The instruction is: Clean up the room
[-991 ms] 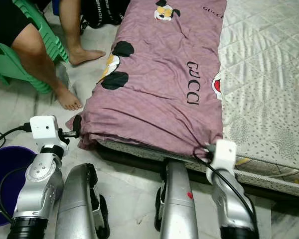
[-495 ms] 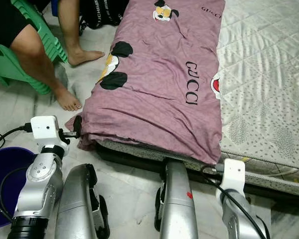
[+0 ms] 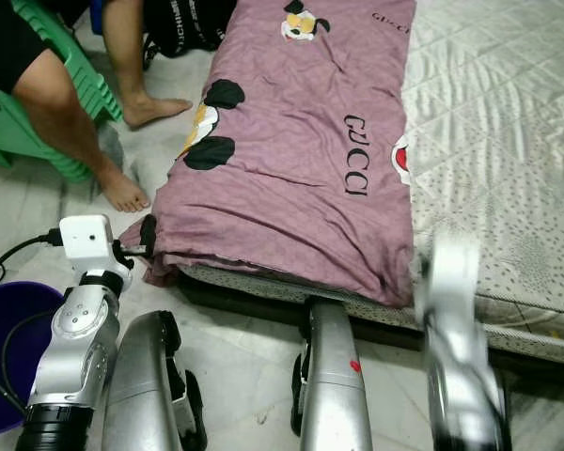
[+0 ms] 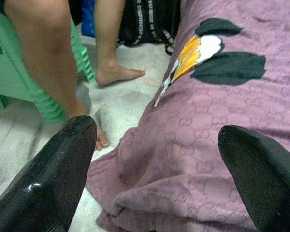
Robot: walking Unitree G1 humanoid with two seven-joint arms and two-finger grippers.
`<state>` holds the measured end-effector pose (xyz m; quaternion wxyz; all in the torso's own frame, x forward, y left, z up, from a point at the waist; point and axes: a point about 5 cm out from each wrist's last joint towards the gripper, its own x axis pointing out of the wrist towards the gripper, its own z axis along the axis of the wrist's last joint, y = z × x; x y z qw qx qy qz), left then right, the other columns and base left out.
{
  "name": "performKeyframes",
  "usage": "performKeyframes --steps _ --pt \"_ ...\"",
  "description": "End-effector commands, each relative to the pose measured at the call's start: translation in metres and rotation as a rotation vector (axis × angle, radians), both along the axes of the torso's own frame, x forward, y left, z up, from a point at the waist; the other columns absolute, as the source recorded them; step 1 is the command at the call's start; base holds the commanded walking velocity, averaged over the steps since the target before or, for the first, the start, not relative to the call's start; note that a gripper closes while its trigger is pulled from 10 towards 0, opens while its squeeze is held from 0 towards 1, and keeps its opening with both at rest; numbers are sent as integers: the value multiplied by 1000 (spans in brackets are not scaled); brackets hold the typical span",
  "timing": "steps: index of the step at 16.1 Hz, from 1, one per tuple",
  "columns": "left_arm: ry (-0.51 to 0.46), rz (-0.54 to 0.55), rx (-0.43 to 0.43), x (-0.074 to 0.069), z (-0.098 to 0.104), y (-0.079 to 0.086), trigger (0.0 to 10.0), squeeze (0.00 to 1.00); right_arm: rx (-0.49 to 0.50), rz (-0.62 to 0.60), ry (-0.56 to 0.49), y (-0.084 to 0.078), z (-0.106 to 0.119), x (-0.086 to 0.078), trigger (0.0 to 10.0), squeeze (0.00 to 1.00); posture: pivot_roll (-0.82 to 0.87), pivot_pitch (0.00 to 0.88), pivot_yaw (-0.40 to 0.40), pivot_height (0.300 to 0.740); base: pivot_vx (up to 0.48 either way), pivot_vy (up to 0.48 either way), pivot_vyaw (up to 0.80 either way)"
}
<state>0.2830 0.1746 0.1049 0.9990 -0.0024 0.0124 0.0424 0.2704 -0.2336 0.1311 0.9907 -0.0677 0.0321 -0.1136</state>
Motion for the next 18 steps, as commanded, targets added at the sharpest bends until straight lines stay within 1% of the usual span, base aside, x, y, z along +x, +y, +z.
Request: performKeyframes --steps 1,2,3,4,5,6,7,8,9,10,11,12,14,15,16,17,18 --pt "22 14 1 -3 -7 4 10000 0 -26 32 -33 7 3 5 0 0 0 205 -9 563 0 0 0" --pt "21 15 1 -3 -6 4 10000 0 -21 44 -52 10 7 10 0 0 0 205 -9 563 0 0 0" --pt "19 17 0 -2 -6 4 10000 0 8 107 -67 25 10 21 0 0 5 203 -10 563 0 0 0" --pt "16 18 0 -2 -5 4 10000 0 50 184 -36 42 7 31 0 0 13 203 -11 563 0 0 0" --pt "14 19 -1 -2 -5 4 10000 0 68 221 -3 51 2 34 0 0 13 203 -11 563 0 0 0" --pt "14 20 -3 -2 -4 3 10000 0 105 309 88 72 -14 42 0 0 18 201 -13 563 0 0 0" --pt "14 20 -3 -2 -4 3 10000 0 105 309 88 72 -14 42 0 0 18 201 -13 563 0 0 0" --pt "14 19 -5 -1 -5 1 10000 0 157 341 208 91 -36 50 0 0 32 200 -18 563 0 0 0" --pt "13 18 -6 -1 -4 0 10000 0 201 332 260 97 -44 53 0 0 33 201 -19 563 0 0 0" --pt "10 22 -7 -1 -3 1 10000 0 277 287 349 106 -60 58 0 0 39 202 -22 563 0 0 0" --pt "12 26 -7 -1 -4 1 10000 0 312 254 377 106 -66 60 0 0 42 204 -26 563 0 0 0" --pt "13 29 -8 -2 -5 0 10000 0 329 195 420 98 -75 61 0 0 49 207 -32 563 0 0 0" --pt "13 36 -8 -3 -6 1 10000 0 364 139 446 88 -82 62 0 0 48 208 -36 563 0 0 0" --pt "15 40 -7 -3 -6 2 10000 0 362 112 455 81 -85 62 0 0 46 208 -37 563 0 0 0" --pt "18 42 -7 -3 -7 2 10000 0 330 98 469 76 -88 62 0 0 46 208 -37 563 0 0 0" --pt "21 43 -6 -4 -8 2 10000 0 319 66 481 67 -91 59 0 0 44 208 -38 563 0 0 0" --pt "24 43 -2 -4 -8 3 10000 0 308 13 495 54 -96 53 0 0 44 207 -39 563 0 0 0"
